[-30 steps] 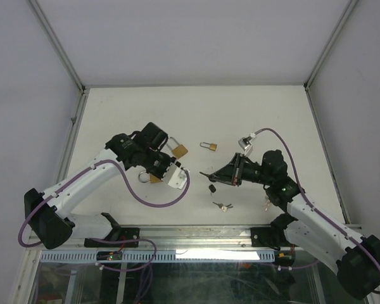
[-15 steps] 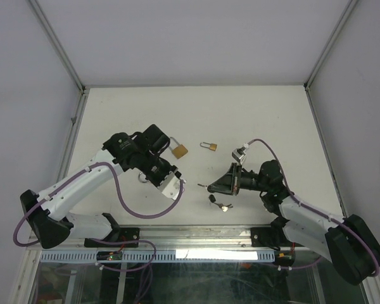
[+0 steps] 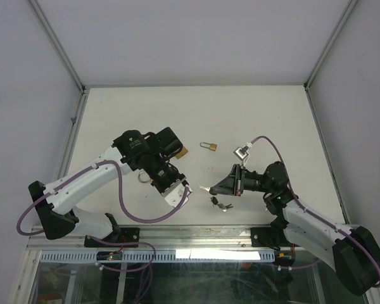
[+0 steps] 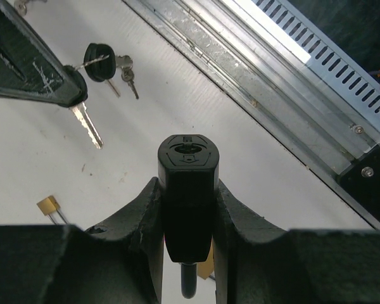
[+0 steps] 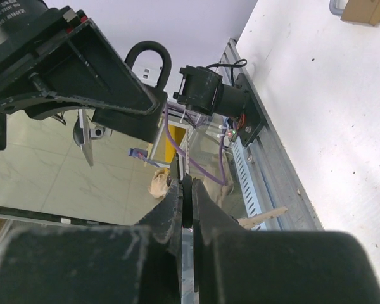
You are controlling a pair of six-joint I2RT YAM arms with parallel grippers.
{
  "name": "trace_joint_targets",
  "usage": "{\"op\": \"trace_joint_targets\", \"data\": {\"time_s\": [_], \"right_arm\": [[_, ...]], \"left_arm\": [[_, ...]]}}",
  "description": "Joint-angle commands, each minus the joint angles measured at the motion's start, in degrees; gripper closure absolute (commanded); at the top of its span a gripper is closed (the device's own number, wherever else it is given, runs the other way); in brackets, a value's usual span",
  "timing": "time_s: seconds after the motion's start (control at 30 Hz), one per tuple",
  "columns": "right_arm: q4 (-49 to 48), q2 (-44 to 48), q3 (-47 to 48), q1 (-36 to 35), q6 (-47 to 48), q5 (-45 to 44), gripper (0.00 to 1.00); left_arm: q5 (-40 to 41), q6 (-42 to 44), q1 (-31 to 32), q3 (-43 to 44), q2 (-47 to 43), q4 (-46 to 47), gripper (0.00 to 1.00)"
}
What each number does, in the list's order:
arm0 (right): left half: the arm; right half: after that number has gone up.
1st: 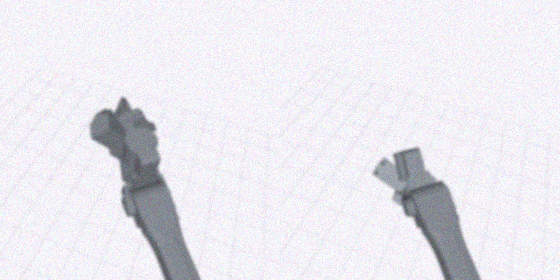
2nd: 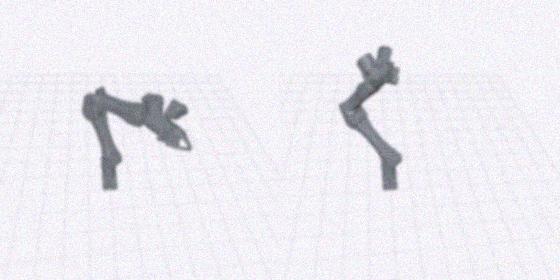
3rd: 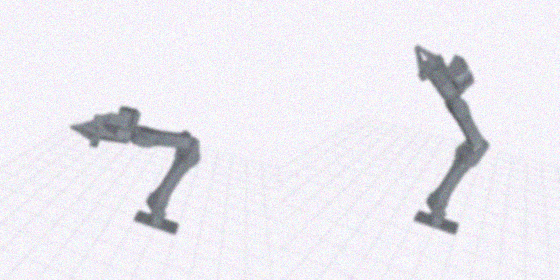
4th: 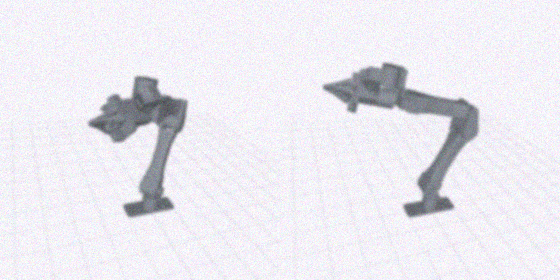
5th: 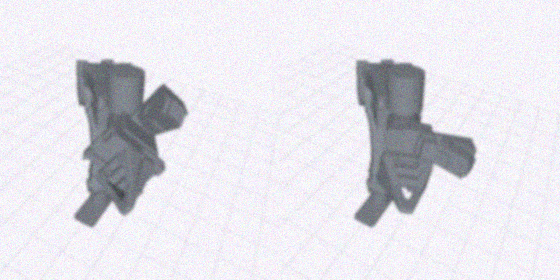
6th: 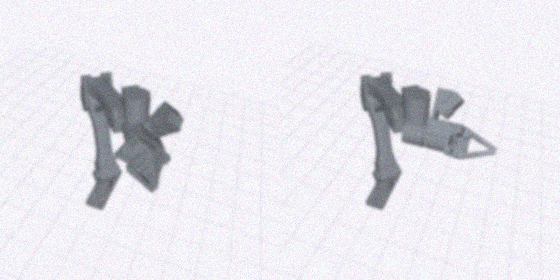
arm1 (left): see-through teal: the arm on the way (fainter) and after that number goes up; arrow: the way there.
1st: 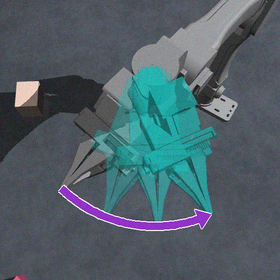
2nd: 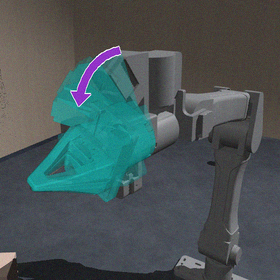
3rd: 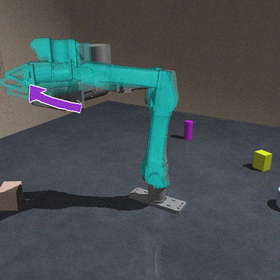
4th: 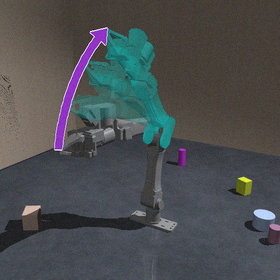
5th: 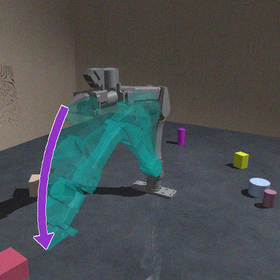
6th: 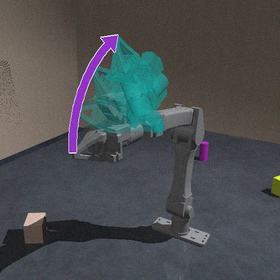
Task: Unlock with the key
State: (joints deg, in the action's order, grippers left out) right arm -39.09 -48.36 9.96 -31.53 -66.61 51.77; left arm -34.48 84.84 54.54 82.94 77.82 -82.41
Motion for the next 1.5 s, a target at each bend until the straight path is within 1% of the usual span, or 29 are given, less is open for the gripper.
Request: {"op": "trace_joint_targets", "data": {"time_s": [0.0,0.07,0.23,0.4,0.6,0.77,0.9,1.33,1.47], "right_arm": [[-0.4,2.2,0.6,-0.2,5.0,1.6,1.0],[1.9,3.0,0.9,-0.2,6.9,1.8,1.0],[2.0,4.7,0.8,-0.2,8.1,2.3,1.0],[3.7,7.2,0.9,-0.3,9.8,3.6,1.0],[12.1,12.3,2.4,-0.3,18.5,3.5,1.0],[14.2,16.1,2.9,-0.3,21.7,3.7,1.0],[16.1,16.7,3.9,-0.4,24.2,4.8,1.0],[15.7,17.8,4.5,-0.4,24.9,7.2,1.0],[16.3,17.8,4.8,-0.4,24.8,7.2,1.0]], "left_arm": [[-4.1,2.3,3.3,3.6,-1.1,-0.5,1.0],[-3.4,1.9,4.5,4.2,-1.0,-0.6,1.0],[-2.9,1.6,7.7,4.5,-1.4,-0.6,1.0],[-0.9,4.4,10.3,4.0,-2.1,-0.6,1.0],[-0.6,5.9,11.4,3.1,-2.6,-0.5,1.0],[0.1,6.6,12.0,3.2,-2.6,-0.5,1.0],[0.3,6.8,12.3,3.1,-2.7,-0.6,1.0],[2.2,7.8,12.5,2.1,-2.9,-0.3,1.0],[3.5,4.9,12.6,1.8,-3.2,1.8,1.0]]}}
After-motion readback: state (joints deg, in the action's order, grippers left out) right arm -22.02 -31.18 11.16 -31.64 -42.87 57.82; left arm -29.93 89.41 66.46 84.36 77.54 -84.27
